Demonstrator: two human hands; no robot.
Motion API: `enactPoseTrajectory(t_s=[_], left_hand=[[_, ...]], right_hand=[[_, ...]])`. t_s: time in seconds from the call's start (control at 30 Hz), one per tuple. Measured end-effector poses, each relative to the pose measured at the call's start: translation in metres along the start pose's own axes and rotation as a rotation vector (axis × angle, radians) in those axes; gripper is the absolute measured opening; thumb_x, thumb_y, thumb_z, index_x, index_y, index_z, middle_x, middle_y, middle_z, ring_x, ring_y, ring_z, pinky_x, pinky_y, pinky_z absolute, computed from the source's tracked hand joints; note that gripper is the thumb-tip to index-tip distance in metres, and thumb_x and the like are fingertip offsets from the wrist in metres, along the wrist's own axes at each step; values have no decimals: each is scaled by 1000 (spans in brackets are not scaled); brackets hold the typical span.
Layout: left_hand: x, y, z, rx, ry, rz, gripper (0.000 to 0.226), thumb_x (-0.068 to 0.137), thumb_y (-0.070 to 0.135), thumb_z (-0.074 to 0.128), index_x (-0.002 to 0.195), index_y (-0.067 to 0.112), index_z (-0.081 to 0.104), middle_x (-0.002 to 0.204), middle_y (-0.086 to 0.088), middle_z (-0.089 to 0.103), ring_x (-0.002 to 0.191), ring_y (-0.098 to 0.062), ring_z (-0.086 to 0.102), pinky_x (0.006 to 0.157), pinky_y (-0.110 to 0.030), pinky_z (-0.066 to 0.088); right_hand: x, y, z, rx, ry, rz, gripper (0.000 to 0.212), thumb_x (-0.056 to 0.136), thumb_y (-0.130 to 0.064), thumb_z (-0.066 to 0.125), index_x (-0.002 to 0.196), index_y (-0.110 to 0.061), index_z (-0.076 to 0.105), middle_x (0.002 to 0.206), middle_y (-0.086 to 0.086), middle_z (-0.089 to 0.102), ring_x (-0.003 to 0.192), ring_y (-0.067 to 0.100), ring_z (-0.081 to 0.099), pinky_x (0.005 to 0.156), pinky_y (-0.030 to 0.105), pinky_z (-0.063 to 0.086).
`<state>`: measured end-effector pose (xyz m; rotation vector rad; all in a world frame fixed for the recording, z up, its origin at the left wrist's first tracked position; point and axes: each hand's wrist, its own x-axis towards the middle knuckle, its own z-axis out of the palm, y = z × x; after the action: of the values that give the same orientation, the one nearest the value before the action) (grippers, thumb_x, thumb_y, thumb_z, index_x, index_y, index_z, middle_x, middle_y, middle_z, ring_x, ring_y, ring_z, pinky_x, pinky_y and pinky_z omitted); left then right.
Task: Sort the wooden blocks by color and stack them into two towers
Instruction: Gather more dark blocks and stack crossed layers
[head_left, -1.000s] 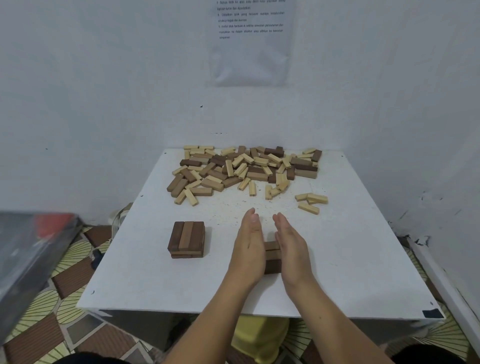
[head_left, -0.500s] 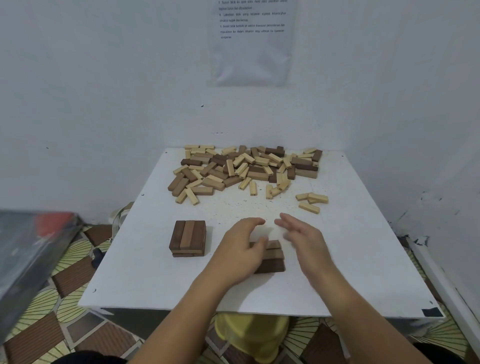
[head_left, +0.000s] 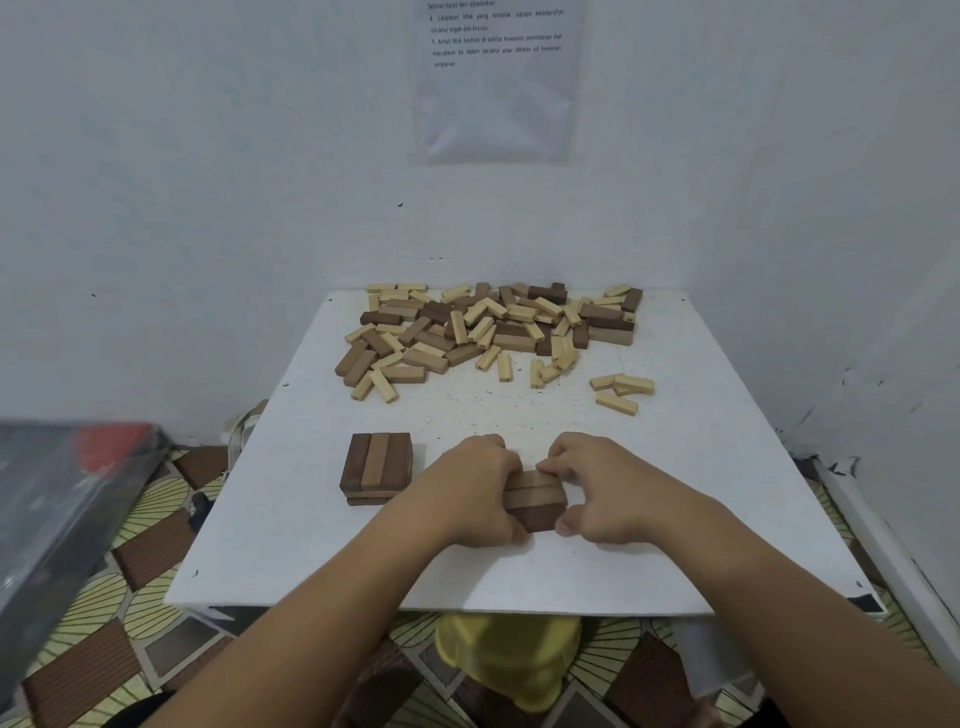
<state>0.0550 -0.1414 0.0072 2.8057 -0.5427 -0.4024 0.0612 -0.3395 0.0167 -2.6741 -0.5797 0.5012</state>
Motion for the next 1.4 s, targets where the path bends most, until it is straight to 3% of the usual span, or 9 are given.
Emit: enactPoseTrajectory(t_s=[0.17,0.53,0.63,0.73,0.8,0.93,1.07,1.27,1.4], left_hand=[[0,0,2,11,34,26,36,69,45,79,93,21,64,89,8,45,85,-15,50,63,-27,36],[-1,-3,5,-46,67,34,37,69,43,80,95,21,65,92,8,47,88,-15,51,64,-27,39],[-8,-6,12,-132,76,13,54,70,47,81,115,21,63,110,7,50,104,-16,49,83,-32,49],[-17,-4,17,-229,107,-3,92,74,53,84,150,20,45,142,7,44,131,-13,40,108,-29,39],[-21,-2,18,-310,157,-21,98,77,51,85,157,19,38,151,9,40,138,-12,37,114,-26,32],[-24,0,25,-291,146,-18,93,76,48,86,154,21,43,143,9,48,132,-13,43,110,-28,37],[-18,0,29,-259,173,-6,76,79,35,81,147,21,50,130,6,54,122,-15,47,101,-28,42],[-14,-6,29,-308,157,-26,82,79,37,83,151,24,46,140,10,51,130,-13,46,105,-24,36],[-25,14,32,-676,335,-126,60,102,48,58,156,31,40,155,18,40,139,0,36,117,-25,29]], right_hand=[[-3,0,3,-25,8,-12,54,82,-29,79,132,-18,64,121,-12,45,110,14,52,98,36,50],[-6,20,20,84,111,2,86,77,-43,84,152,-29,45,146,-16,47,137,10,42,114,31,37],[-12,21,28,423,244,63,65,90,-42,75,150,-30,51,151,-15,48,140,6,43,114,26,37],[-15,11,39,756,392,146,40,104,-34,54,143,-28,58,144,-16,56,135,3,48,94,6,34],[-14,4,44,888,442,195,37,108,-33,46,141,-27,61,140,-17,60,132,1,50,89,4,33],[-13,-2,50,900,439,179,37,105,-25,51,141,-25,61,139,-16,60,128,-1,51,97,8,36],[-13,-2,53,818,406,191,50,96,-10,58,144,-26,57,143,-15,56,136,4,46,117,30,37],[-11,-5,58,950,479,168,39,105,-14,48,139,-24,63,136,-18,60,128,-4,50,96,7,35],[-4,-14,65,1112,546,141,36,106,-33,47,138,-27,62,130,-25,63,127,-11,50,107,15,36]])
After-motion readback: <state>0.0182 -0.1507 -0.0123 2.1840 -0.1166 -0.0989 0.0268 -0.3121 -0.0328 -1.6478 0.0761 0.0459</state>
